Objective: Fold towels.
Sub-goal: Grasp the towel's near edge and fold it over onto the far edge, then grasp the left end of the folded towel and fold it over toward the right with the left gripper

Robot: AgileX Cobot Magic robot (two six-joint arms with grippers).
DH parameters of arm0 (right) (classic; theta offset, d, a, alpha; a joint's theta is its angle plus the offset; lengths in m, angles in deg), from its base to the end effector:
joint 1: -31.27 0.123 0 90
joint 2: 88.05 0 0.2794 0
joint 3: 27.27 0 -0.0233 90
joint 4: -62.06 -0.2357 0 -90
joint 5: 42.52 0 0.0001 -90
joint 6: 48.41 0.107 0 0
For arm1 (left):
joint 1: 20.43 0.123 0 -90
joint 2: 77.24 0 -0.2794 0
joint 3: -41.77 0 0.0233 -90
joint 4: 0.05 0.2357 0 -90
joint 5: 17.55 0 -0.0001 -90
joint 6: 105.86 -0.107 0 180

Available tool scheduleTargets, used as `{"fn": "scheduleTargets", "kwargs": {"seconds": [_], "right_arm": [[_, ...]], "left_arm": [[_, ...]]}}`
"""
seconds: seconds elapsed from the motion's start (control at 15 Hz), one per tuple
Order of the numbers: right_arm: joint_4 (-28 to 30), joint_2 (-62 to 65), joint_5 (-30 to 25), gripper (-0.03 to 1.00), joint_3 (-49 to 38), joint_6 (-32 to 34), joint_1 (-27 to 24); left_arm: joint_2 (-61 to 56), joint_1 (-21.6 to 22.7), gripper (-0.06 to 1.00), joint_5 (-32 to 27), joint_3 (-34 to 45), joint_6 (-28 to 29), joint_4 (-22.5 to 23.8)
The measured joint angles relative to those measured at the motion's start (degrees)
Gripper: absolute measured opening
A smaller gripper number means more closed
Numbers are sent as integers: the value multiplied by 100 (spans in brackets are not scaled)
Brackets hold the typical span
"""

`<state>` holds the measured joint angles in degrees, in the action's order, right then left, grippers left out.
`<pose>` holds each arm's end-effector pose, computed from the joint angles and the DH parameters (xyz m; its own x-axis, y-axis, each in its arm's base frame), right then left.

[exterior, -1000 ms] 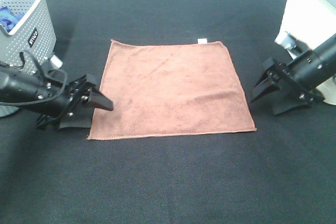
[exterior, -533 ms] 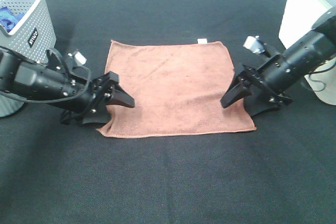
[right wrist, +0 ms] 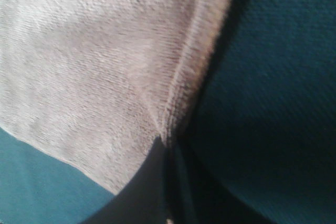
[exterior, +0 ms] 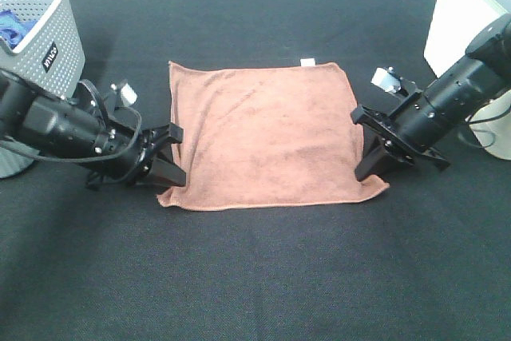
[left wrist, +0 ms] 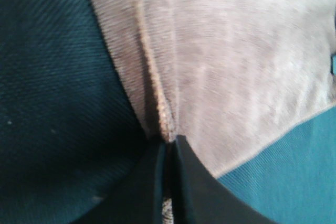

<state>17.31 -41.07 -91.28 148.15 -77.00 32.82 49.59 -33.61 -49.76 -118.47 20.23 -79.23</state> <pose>0.3704 0.0667 0.0783 -0.9990 0.0406 -0.0168 0.0255 0.8467 0.5315 0.3354 -0.1362 0.0813 -0.9665 -0.1206 -0.2265 0.0433 0.7932 -0.6075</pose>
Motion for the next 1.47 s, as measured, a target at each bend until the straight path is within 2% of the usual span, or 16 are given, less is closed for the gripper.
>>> {"fn": "scheduleTargets", "kwargs": {"seconds": [0.13,0.27,0.33,0.4,0.6,0.8,0.93,1.07,1.27,1.33,1.47], "right_arm": [[453,315,-223,0,-52,212,0],[613,619,-338,0,-281,350,0],[613,619,-338,0,-281,350,0],[619,842,-332,0,-659,355,0],[625,1238,-309,0,-1421,355,40],[642,1415,-304,0,-1604,355,46],[665,1461,-298,0,-1238,355,46],[670,1461,-218,0,-344,355,74],[739,1243,-57,0,1020,390,218],[739,1243,-57,0,1020,390,218],[985,619,-6,0,2051,756,241]], "left_arm": [[-246,0,2,-11,0,510,716],[-464,0,2,-63,11,1134,1524],[-464,0,2,-63,11,1134,1524],[-636,0,2,-97,178,1473,1896],[-1014,0,2,-149,865,1684,2057],[-1238,0,2,-206,1175,1730,2074],[-1306,0,2,-206,888,1736,2080],[-1306,0,2,-63,132,1788,2080],[-1106,0,2,487,-842,1816,2091],[-1106,0,2,487,-842,1816,2091],[-716,0,2,1026,-1524,1816,2286]]}}
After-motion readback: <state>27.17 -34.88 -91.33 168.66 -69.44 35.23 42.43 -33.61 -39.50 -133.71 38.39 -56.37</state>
